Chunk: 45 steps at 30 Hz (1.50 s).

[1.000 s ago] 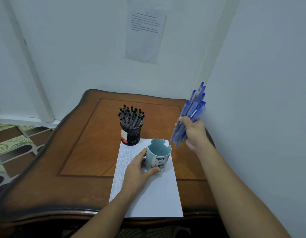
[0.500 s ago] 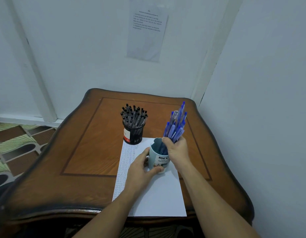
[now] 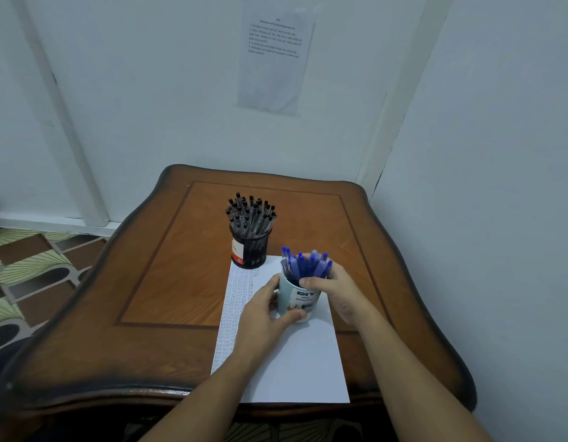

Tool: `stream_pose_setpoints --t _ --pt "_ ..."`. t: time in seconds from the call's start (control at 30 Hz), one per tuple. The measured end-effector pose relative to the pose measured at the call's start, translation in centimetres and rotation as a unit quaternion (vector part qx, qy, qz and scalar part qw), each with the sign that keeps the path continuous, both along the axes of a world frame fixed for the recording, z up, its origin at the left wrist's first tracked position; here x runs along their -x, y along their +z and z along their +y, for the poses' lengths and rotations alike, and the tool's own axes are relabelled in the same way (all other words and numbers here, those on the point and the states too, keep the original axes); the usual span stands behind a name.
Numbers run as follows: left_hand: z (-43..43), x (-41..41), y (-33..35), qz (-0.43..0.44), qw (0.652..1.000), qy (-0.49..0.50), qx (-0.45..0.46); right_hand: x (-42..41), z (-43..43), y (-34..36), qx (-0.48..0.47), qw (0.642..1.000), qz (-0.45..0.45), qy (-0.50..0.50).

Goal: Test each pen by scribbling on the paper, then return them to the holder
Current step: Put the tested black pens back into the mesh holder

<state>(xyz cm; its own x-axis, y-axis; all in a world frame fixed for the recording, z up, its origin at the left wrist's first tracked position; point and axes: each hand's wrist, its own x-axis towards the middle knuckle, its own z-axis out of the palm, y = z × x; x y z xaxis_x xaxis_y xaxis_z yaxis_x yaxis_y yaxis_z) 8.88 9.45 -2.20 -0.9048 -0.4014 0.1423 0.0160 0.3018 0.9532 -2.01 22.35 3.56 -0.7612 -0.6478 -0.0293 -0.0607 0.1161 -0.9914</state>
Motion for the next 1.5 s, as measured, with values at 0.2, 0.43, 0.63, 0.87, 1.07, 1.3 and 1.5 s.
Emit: stream_pose_setpoints --t 0.2,0.43,0.63,0.87,1.07,1.3,1.5 --pt "0.1 -0.1 0.2 -0.004 1.0 -0.004 -0.007 0.4 0.9 0.8 -0.035 0.998 0.01 0.043" --pt "0.0 -0.1 0.3 -0.002 1.0 -0.011 -0.008 -0.3 2.2 0.2 -0.064 0.995 0.003 0.076" --pt "-0.8 0.1 0.6 -0.029 0.997 -0.049 -0.047 -0.5 2.2 -0.5 -0.07 0.996 0.019 0.058" --pt "-1.9 0.3 1.1 -0.065 0.994 -0.08 0.041 -0.3 2.0 -0.7 -0.077 0.996 0.014 0.042" --pt "-4.5 -1.4 0.8 -0.169 0.906 -0.027 0.387 0.1 1.7 -0.8 -0.071 0.997 0.018 0.019" --pt "-6.0 -2.7 -0.5 -0.159 0.902 -0.029 0.401 2.0 0.5 -0.1 -0.04 0.998 0.03 -0.038" --pt "-6.1 -2.5 -0.8 -0.148 0.909 -0.018 0.389 5.5 -1.8 1.1 0.004 0.991 0.058 -0.117"
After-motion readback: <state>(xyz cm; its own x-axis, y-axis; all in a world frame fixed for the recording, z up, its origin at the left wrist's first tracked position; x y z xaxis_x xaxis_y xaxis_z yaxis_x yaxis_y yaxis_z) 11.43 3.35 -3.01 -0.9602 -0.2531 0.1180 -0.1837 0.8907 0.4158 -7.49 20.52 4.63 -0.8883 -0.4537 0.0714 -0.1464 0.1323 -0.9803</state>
